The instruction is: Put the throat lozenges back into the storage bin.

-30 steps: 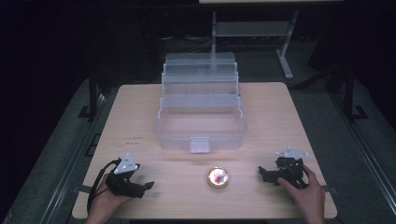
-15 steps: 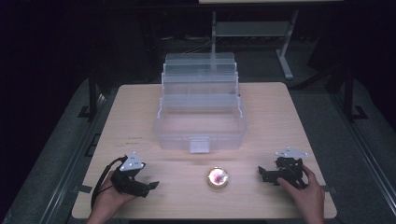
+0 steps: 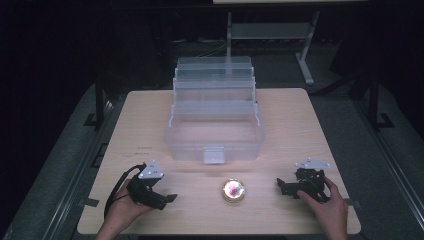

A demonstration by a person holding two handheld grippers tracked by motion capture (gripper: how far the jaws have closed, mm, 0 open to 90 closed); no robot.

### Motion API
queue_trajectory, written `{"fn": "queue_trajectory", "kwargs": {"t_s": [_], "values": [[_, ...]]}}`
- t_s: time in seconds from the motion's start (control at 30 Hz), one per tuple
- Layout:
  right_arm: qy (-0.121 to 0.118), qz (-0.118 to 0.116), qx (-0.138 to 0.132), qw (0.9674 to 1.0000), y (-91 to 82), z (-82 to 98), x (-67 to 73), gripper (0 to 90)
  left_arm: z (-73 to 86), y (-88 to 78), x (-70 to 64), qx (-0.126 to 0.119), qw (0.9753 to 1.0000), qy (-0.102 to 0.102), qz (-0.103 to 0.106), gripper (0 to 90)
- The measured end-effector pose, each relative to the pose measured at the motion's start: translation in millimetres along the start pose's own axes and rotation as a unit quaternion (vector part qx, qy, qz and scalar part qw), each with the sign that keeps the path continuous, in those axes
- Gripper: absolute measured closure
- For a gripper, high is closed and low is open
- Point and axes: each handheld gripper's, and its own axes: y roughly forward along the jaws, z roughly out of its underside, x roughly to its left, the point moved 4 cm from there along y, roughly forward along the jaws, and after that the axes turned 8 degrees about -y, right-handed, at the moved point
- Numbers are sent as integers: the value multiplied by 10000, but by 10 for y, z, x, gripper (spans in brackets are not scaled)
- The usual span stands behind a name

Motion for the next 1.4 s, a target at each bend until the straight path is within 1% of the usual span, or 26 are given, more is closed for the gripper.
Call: {"fn": "queue_trajectory", "kwargs": {"t_s": [0.07,0.17,0.27,0.4,0.63,0.73,0.87,0.9,1.03,1.1,1.17,1.23,1.4], "values": [[-4,0,-3,10000,0,0,-1,0,-35,18,-19,48,10000,56,37,131],[-3,0,-2,10000,0,0,-1,0,-61,35,-38,80,9999,62,75,131],[-6,0,-3,10000,0,0,-1,0,-98,52,-60,145,9998,118,121,131],[-5,0,-4,10000,0,0,-1,0,-155,79,-102,176,9995,163,181,132],[-5,1,-3,10000,0,0,-1,0,-252,131,-168,264,9988,313,258,133],[-5,0,-2,10000,0,0,-1,0,-291,154,-201,293,9986,326,307,133],[-1,0,-2,10000,0,0,-1,0,-347,181,-241,344,9979,421,353,133],[-6,1,-2,10000,0,0,-1,0,-355,187,-252,346,9979,412,367,133],[-4,0,-3,10000,0,0,-1,0,-406,209,-280,435,9969,533,369,133],[-4,1,-3,10000,0,0,-1,0,-423,221,-298,435,9970,520,386,133],[-4,1,-3,10000,0,0,-1,0,-443,231,-310,469,9964,577,400,133],[-11,0,-5,10000,0,0,-2,0,-464,250,-334,474,9963,572,441,133],[-10,-1,-6,10000,1,0,-2,0,-528,293,-389,570,9948,678,512,133]]}}
